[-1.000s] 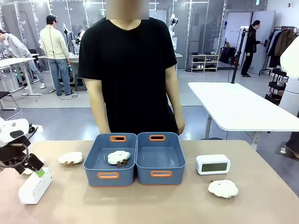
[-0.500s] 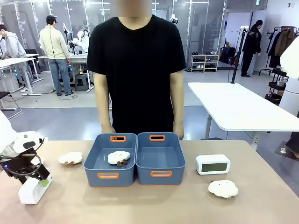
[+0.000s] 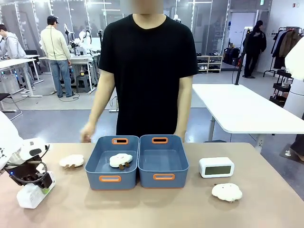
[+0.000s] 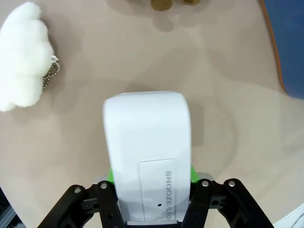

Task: Sort the digital clocks into the basket.
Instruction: Pick up the Digital clock from the table and place it into the empty Plastic storage basket.

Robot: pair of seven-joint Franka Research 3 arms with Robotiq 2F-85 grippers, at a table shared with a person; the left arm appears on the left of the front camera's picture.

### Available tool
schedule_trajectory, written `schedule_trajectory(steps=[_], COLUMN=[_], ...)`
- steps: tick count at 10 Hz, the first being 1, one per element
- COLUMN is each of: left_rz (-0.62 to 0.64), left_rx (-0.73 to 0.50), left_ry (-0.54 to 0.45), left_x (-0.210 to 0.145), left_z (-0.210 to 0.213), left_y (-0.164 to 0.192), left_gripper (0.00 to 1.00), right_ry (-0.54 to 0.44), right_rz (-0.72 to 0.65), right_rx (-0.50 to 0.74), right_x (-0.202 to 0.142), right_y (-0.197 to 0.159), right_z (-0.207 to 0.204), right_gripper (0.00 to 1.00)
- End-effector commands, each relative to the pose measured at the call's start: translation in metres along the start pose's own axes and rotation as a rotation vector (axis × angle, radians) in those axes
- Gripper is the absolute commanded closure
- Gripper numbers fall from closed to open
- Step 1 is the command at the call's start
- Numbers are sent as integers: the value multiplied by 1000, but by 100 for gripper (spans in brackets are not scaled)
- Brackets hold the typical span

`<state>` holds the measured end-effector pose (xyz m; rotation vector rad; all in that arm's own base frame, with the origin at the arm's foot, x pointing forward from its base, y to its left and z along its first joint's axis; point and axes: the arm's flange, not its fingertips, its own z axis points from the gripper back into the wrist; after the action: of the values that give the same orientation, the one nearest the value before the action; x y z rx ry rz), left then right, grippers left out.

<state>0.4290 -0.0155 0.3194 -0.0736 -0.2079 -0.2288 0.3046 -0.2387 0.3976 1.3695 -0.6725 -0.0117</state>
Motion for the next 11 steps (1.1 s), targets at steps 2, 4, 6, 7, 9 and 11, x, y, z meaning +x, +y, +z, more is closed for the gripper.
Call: schedule_trajectory(steps=[2, 4, 6, 7, 9, 11], left_rz=[16, 2, 2, 2, 2, 2], left_rx=[28, 3, 3, 3, 3, 3], left_ry=[-13, -3, -3, -3, -3, -3], left_x=[-23, 1, 1, 1, 1, 1], left_z=[3, 1, 1, 1, 1, 1], left_y=[-9, 0, 0, 0, 0, 0], left_gripper=[93, 58, 58, 58, 58, 58], right_ry=[-1, -1, -1, -1, -1, -1], right_rz=[4, 4, 4, 4, 4, 4], right_rx=[7, 7, 7, 7, 7, 7], right_x=[0, 0, 0, 0, 0, 0], right_y=[2, 2, 2, 2, 2, 2], right_z=[1, 1, 1, 1, 1, 1], right_gripper=[0, 0, 0, 0, 0, 0])
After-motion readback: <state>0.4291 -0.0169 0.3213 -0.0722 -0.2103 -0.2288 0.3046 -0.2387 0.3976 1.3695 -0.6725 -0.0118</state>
